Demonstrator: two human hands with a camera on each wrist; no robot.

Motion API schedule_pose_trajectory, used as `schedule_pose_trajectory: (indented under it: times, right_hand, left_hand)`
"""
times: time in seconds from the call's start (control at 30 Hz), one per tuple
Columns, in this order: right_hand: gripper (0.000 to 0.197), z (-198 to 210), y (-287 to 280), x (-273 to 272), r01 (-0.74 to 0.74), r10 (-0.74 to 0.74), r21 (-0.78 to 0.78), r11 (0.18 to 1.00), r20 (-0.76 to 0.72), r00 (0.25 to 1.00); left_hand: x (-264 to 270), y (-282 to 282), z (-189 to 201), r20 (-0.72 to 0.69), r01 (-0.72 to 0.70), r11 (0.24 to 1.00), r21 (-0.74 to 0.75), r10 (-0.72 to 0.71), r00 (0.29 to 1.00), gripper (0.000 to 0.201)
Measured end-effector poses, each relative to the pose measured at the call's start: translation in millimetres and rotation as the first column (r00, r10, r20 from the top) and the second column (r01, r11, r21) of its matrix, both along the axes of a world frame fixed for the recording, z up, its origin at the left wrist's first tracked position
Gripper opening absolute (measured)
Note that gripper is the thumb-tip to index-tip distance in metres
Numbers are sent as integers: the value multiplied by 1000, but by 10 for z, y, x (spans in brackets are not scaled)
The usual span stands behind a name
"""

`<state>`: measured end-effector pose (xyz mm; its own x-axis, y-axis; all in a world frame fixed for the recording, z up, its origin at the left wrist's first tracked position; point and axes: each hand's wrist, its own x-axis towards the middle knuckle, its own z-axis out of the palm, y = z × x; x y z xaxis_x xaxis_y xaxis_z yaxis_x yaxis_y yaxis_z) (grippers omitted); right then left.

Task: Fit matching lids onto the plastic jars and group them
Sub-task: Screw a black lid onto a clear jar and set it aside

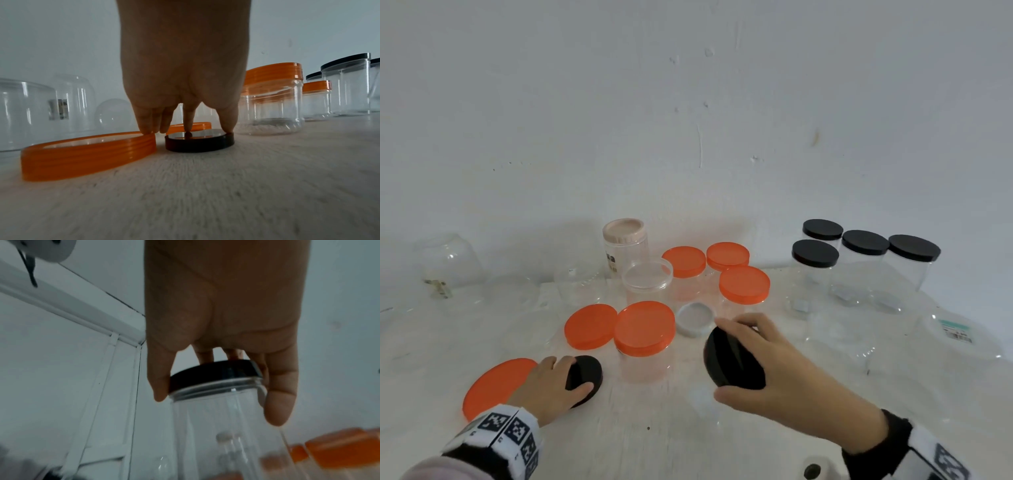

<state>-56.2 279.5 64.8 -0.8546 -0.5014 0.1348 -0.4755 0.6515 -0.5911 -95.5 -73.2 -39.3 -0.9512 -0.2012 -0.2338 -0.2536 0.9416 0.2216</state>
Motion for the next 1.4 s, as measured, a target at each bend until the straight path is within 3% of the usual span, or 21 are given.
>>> schedule_pose_trajectory:
  times: [0.13,0.23,0.4,0.47,0.7,0.93,1.13,1.4]
  right_hand:
    - [77,385,471,38,161,-189,-170,972,-164,968]
    - [79,629,831,-5,341,-416,-272,900,-301,858]
    - [82,683,1232,-241,638,-702,-293,712,-263,662]
    - [81,599,1258,-380,691,-728,-232,684,-272,630]
    - [78,272,1212,-929,777,-757,18,630,-212,618]
    - [77,212,1254,-1205,808,-792,214,549,-177,584]
    - [77,167,1273,-1285,829,-830,286,480,-158,535]
    - [74,122,1292,-1331,830,-825,298,471,-184,534]
  left_hand:
    - [0,-16,-37,-16,-2,1000,8,2,1000,64]
    - [12,-5,-59,-31,-12,1000,26,13,999,64]
    - [19,26,-65,-36,-37,999,33,38,999,62]
    - [15,29,-58,-36,-36,999,33,37,999,63]
    - [35,23,-56,-62,-21,998,51,24,998,64]
    - [46,-7,-92,-85,-20,998,65,25,996,68]
    - [61,-11,-107,-79,-18,996,93,25,997,80]
    - [84,9,-103,-99,-5,997,71,12,995,81]
